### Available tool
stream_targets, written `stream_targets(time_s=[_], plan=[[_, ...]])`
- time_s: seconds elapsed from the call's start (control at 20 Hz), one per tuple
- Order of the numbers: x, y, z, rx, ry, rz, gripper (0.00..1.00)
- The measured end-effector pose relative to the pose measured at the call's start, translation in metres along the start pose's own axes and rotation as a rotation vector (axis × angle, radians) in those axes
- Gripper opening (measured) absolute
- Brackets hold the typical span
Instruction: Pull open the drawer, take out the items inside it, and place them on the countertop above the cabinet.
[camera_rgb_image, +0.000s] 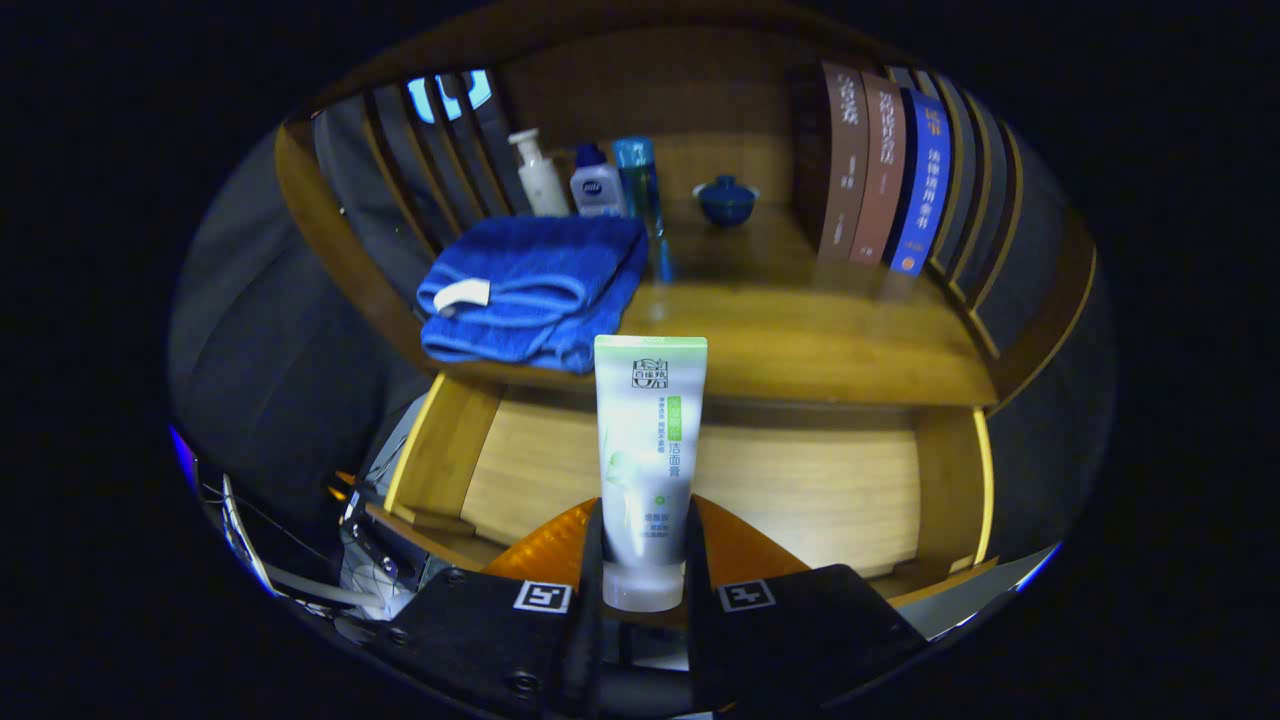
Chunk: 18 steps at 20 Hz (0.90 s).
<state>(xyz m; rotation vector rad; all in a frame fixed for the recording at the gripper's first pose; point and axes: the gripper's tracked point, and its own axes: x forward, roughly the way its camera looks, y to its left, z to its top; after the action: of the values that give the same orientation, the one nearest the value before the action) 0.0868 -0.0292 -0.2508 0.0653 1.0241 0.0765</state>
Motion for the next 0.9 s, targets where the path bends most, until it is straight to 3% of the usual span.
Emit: stream_targets(time_s=[0.5,0.9], plan=[[0.063,-0.035,0.089,0.123,-0.042,-0.048,0.38],[0.116,-0.049,0.106,0.093,-0.002,-0.091,0.38]])
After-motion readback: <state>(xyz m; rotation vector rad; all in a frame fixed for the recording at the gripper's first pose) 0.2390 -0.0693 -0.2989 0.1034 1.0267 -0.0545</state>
